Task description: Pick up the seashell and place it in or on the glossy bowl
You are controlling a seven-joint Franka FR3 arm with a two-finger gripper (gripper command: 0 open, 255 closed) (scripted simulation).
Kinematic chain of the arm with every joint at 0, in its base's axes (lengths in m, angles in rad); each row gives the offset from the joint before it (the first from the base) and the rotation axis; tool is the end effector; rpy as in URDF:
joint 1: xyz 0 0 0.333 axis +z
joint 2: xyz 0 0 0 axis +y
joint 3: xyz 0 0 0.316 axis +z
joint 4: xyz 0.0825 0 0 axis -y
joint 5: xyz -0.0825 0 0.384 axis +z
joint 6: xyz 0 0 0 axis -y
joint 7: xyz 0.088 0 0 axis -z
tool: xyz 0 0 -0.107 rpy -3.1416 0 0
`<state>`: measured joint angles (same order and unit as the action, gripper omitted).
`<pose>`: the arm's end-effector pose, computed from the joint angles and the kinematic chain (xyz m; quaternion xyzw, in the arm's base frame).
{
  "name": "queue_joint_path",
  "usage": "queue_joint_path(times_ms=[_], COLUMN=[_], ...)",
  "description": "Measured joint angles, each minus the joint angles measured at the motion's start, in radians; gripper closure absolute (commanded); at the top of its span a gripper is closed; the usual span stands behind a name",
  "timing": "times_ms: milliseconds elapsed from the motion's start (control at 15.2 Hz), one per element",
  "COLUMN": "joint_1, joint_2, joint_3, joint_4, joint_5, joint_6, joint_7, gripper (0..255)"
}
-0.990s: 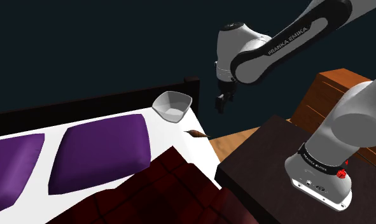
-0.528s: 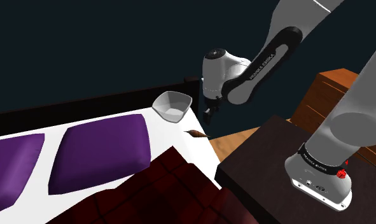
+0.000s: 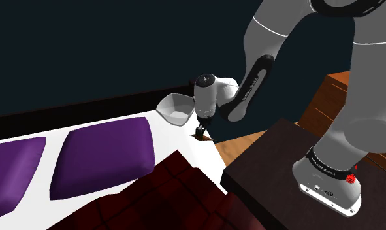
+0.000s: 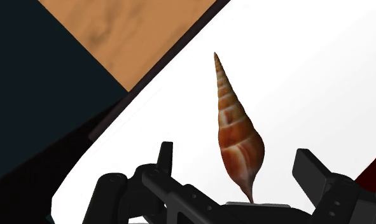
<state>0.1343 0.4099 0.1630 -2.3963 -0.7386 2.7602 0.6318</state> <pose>0.4490 0.1732 0.1445 0.9804 0.1711 0.0356 0.0908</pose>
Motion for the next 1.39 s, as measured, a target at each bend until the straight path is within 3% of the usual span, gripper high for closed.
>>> queue_joint_path(times_ms=[528,990,1056,1386], joint_1=[0.071,0.08,0.08,0.08], joint_2=[0.161,0.182,0.182,0.182], joint_3=[-0.091,-0.103,-0.103,-0.103], joint_4=[0.101,0.112,0.112,0.112], joint_5=[-0.123,-0.137,-0.137,-0.137], joint_6=[0.07,0.082,0.082,0.082], joint_7=[0.099,0.112,0.112,0.112], gripper=[0,0,255,255])
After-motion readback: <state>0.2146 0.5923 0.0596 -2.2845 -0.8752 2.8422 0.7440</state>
